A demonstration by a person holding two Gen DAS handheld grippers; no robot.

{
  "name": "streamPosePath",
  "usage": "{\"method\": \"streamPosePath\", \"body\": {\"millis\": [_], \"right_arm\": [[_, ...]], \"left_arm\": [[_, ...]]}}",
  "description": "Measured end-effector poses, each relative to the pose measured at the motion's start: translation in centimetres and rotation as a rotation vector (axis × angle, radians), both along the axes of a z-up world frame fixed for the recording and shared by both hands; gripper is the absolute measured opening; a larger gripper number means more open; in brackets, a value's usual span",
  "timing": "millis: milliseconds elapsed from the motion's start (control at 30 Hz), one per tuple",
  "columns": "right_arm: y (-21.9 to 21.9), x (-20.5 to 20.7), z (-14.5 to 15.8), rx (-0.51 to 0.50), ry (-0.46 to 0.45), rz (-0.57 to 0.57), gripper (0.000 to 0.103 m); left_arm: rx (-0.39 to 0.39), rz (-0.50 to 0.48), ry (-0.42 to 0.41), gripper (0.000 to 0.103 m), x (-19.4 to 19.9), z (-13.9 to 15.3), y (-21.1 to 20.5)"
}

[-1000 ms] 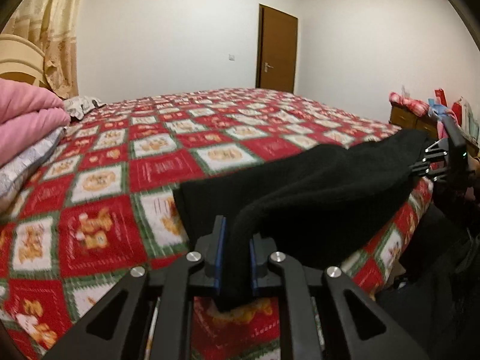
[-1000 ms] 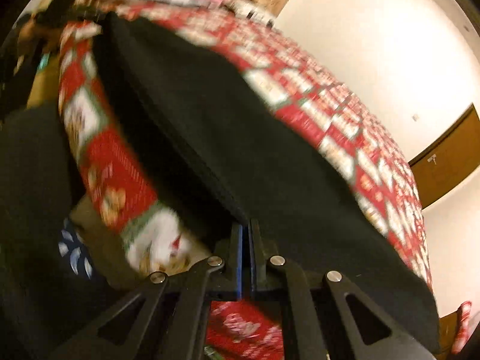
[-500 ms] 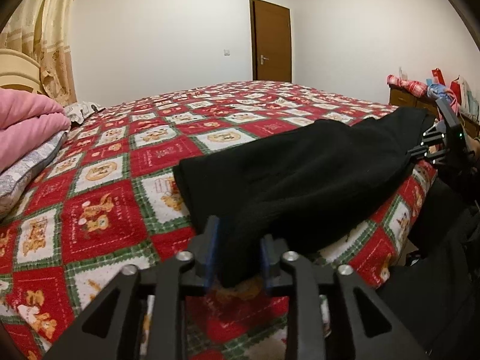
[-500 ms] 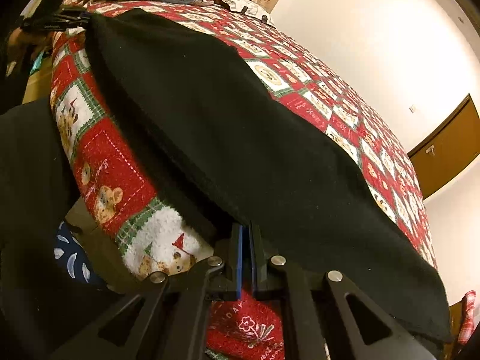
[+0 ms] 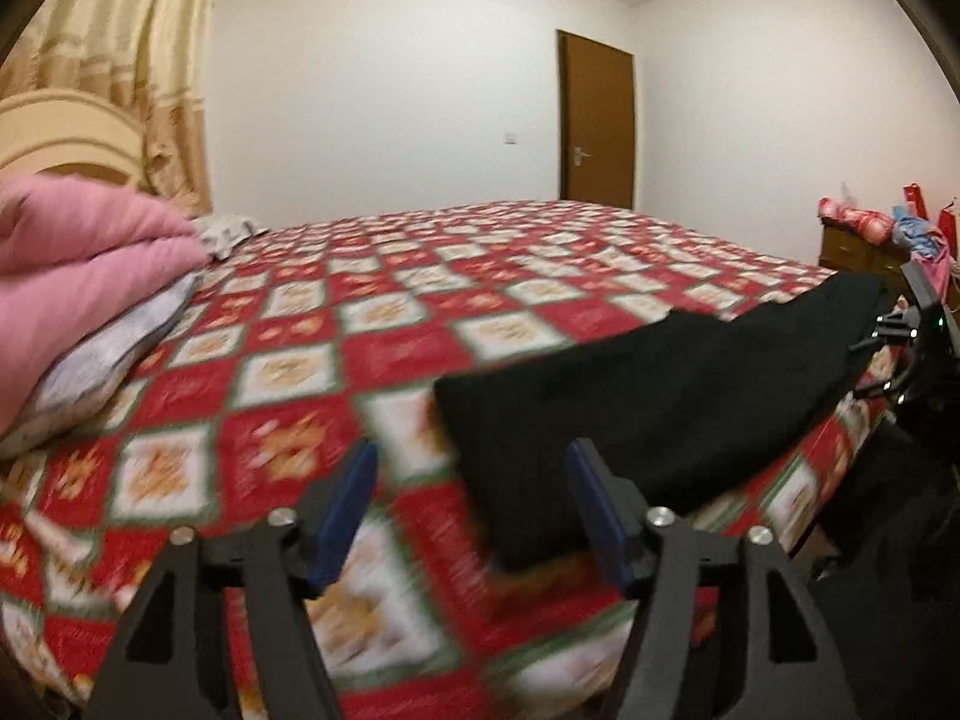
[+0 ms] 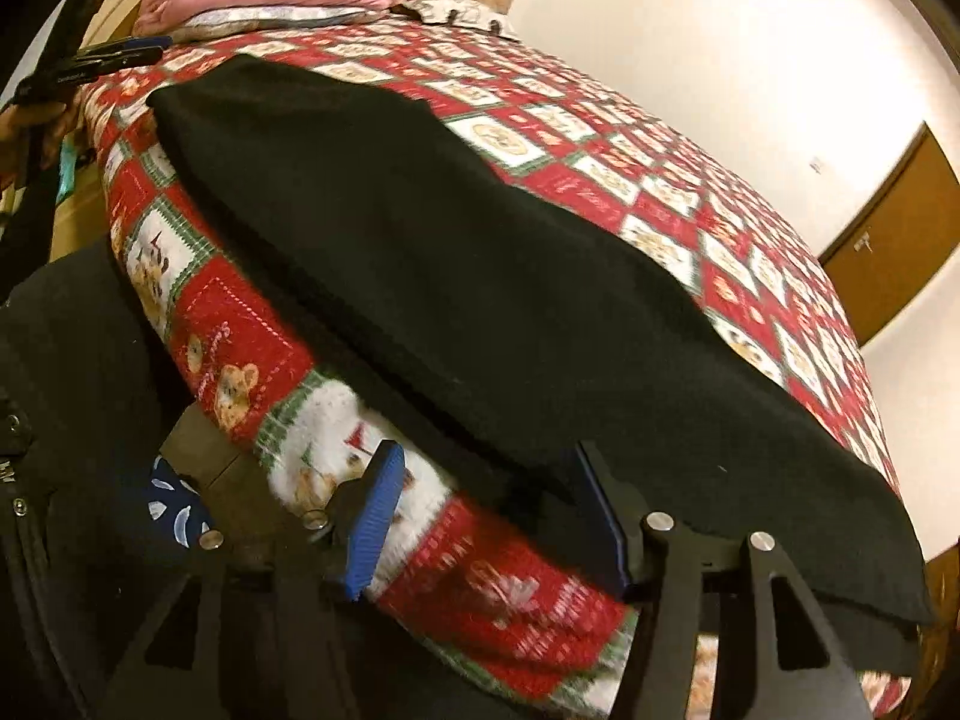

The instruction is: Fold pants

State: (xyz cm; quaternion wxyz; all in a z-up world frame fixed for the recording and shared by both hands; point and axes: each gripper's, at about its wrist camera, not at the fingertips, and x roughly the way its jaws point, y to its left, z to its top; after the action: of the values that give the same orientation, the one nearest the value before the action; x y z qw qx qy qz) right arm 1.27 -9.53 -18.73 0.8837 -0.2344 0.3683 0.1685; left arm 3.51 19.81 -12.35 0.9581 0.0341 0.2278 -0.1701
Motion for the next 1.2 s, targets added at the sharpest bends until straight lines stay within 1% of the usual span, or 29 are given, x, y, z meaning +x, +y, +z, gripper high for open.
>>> {"method": "streamPosePath", "body": {"millis": [33, 67, 100, 167, 200, 300, 367, 400, 433, 500, 533, 600, 700, 833, 933, 967, 1000, 1067, 1133, 1200], "right_arm": [[-0.6, -0.2, 0.1, 0.010, -0.001, -0.013, 0.059], [-1.4, -0.3, 0.2, 0.027, 0.000, -0.035, 0.059], [-2.6, -0.1, 0.3, 0.045, 0.003, -0.059, 0.059], [-5.8, -0.2, 0.5, 0.096, 0.010, -0.135, 0.059], [-7.7, -0.2, 0.7, 0.122, 0.013, -0.180, 0.059], [-14.8, -1.0, 1.7, 0.239, 0.005, -0.355, 0.059], [-20.4, -1.8, 2.7, 0.352, -0.016, -0.501, 0.059], [-22.8, -2.1, 3.3, 0.406, -0.028, -0.573, 0.059], [-26.3, -2.5, 3.8, 0.481, -0.047, -0.676, 0.059], [-31.5, -3.2, 4.4, 0.590, -0.084, -0.831, 0.059], [-33.8, -3.4, 4.4, 0.642, -0.097, -0.884, 0.059], [-36.8, -3.5, 4.4, 0.719, -0.111, -0.941, 0.059], [-39.4, -3.0, 4.1, 0.810, -0.129, -0.970, 0.059], [-41.0, -2.1, 3.2, 0.877, -0.130, -0.994, 0.059], [-42.6, -0.8, 2.6, 0.905, -0.132, -1.045, 0.058], [-42.7, -0.5, 2.6, 0.903, -0.139, -1.059, 0.051], [-42.7, -0.3, 2.7, 0.880, -0.141, -1.074, 0.044], [-42.9, 0.1, 2.9, 0.873, -0.131, -1.073, 0.005], [-43.1, -0.4, 3.5, 0.899, -0.150, -1.056, 0.004], [-43.1, -1.8, 4.7, 0.916, -0.204, -1.035, 0.004]], "left_arm": [[-0.012, -0.028, 0.006, 0.069, 0.4, 0.2, -0.9], [-0.022, -0.065, 0.018, 0.069, 1.2, 0.4, -2.7], [-0.020, -0.084, 0.032, 0.069, 1.9, 0.4, -4.1], [-0.023, -0.113, 0.059, 0.069, 2.9, 0.4, -6.3], [-0.031, -0.137, 0.084, 0.069, 3.5, 0.3, -8.1], [-0.029, -0.184, 0.131, 0.069, 4.1, -0.1, -11.5], [-0.025, -0.213, 0.157, 0.069, 4.3, -0.6, -13.5], [-0.017, -0.220, 0.160, 0.069, 4.3, -0.9, -14.2], [-0.009, -0.223, 0.161, 0.069, 4.2, -1.0, -14.5], [0.015, -0.219, 0.168, 0.069, 4.3, -1.3, -15.3], [0.024, -0.209, 0.169, 0.069, 4.4, -1.4, -15.3], [0.037, -0.161, 0.158, 0.069, 4.6, -1.7, -14.8], [-0.023, -0.096, 0.182, 0.069, 5.0, -2.2, -12.8], [-0.070, -0.025, 0.204, 0.069, 5.0, -3.0, -10.3], [-0.072, -0.026, 0.203, 0.070, 4.9, -3.1, -10.3], [-0.063, -0.026, 0.201, 0.071, 4.9, -3.2, -10.5], [-0.051, -0.029, 0.194, 0.073, 4.8, -3.3, -10.8], [-0.045, -0.031, 0.187, 0.073, 4.9, -3.4, -10.8], [-0.048, -0.038, 0.177, 0.073, 4.9, -3.6, -10.7], [-0.049, -0.047, 0.175, 0.073, 4.8, -3.6, -10.5]]}}
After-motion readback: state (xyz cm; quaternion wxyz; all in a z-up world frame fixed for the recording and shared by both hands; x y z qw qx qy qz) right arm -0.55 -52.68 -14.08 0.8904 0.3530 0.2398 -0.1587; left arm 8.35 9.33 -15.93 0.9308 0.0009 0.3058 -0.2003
